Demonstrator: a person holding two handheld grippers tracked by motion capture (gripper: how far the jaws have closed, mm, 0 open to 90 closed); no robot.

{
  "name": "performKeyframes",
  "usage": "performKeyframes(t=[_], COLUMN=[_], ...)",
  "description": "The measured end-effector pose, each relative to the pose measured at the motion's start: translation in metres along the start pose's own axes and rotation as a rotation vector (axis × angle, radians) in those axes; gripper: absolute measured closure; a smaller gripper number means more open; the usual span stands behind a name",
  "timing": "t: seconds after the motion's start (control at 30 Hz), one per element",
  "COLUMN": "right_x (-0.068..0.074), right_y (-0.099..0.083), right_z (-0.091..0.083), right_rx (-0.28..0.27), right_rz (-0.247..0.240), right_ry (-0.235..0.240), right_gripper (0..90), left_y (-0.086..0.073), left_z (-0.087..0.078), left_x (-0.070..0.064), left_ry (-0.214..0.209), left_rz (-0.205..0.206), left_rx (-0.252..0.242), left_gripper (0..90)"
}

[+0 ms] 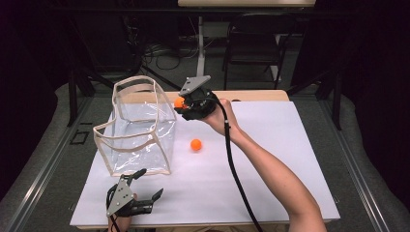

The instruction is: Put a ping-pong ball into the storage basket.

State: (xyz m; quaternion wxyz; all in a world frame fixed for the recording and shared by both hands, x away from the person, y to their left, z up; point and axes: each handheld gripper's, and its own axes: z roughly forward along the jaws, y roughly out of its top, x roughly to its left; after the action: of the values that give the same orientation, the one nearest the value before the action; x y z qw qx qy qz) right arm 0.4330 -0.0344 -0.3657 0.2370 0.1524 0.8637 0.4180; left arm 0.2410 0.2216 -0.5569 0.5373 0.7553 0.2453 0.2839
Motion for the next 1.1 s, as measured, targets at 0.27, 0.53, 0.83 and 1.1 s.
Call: performKeyframes(t=[0.27,0.53,0.83,1.1], right_x=[0.0,0.002,0.004,0.006], right_y=[0.001,0.006,0.011,0.016], right_z=[0.0,0.001,0.004,0.006], right_rx=[-0.01,-0.023,-0.044,-0.053], right_rz=[0.007,0.001,-0.004,-0.006], right_ry=[0.007,0.002,-0.001,0.002], right_gripper=[50.6,50.6,50.6,50.7], left_y=[0.0,0.0,0.0,0.0], left_z=[0.0,0.0,0.0,0.0], left_x=[0.0,0.0,0.0,0.0], left_ry=[-0.001,0.0,0.0,0.0], left_rz=[0.002,0.001,0.0,-0.002], left_rx=[0.001,-0.001,-0.003,-0.004], left_gripper=[15.6,15.6,15.6,15.6])
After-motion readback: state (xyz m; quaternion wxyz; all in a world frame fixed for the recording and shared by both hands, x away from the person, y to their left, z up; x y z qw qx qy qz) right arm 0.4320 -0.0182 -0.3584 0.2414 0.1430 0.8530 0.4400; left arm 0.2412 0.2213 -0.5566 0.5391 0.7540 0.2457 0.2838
